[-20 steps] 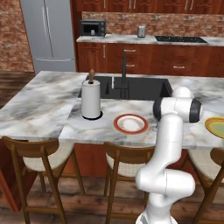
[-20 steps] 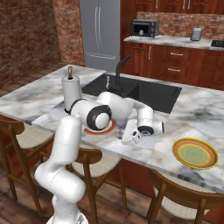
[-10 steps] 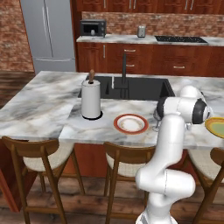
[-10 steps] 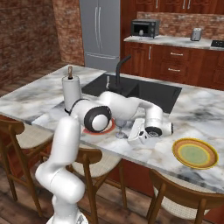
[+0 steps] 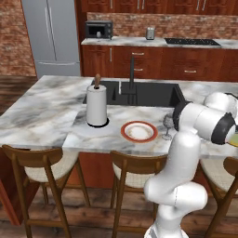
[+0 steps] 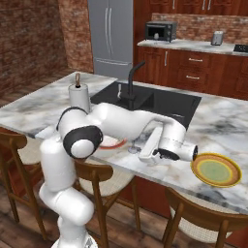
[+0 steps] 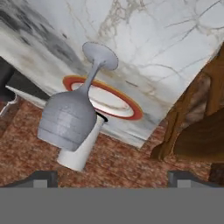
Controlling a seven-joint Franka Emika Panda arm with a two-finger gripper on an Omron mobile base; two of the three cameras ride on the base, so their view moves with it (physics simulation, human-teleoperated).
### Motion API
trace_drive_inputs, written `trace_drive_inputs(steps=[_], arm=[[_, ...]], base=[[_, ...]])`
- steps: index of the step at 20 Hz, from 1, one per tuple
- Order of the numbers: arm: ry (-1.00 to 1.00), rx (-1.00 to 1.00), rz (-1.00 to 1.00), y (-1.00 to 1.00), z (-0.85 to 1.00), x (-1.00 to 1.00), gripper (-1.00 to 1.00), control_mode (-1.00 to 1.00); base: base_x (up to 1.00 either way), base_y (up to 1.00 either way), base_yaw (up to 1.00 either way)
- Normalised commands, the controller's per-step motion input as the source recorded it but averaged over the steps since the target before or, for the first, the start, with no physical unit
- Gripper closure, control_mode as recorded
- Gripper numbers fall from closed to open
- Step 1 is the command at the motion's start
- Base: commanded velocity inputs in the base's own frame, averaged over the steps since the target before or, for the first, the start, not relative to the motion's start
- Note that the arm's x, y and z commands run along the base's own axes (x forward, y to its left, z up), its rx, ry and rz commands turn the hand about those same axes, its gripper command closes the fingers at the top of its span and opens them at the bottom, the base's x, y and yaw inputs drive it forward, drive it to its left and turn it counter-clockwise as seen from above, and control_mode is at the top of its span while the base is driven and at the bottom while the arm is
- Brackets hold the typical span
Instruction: Retrieve the wine glasses from the counter and place one next to each plate.
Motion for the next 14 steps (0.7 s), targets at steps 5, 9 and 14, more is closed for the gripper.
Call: trace_drive_inputs(steps=[5,9,14], arm=[[-0.06,-0.10,-0.20,0.40,0.93,-0.68,-1.00,-1.00],[-0.01,-0.04,-0.01,0.27,1.00,-0.59,-1.00,-1.00],[0.00,-0.02,0.00,0.34,0.97,-0.67,-1.00,-1.00]], base=[[0.00,0.00,0.00],[0.00,0.00,0.00],[0.00,0.00,0.00]])
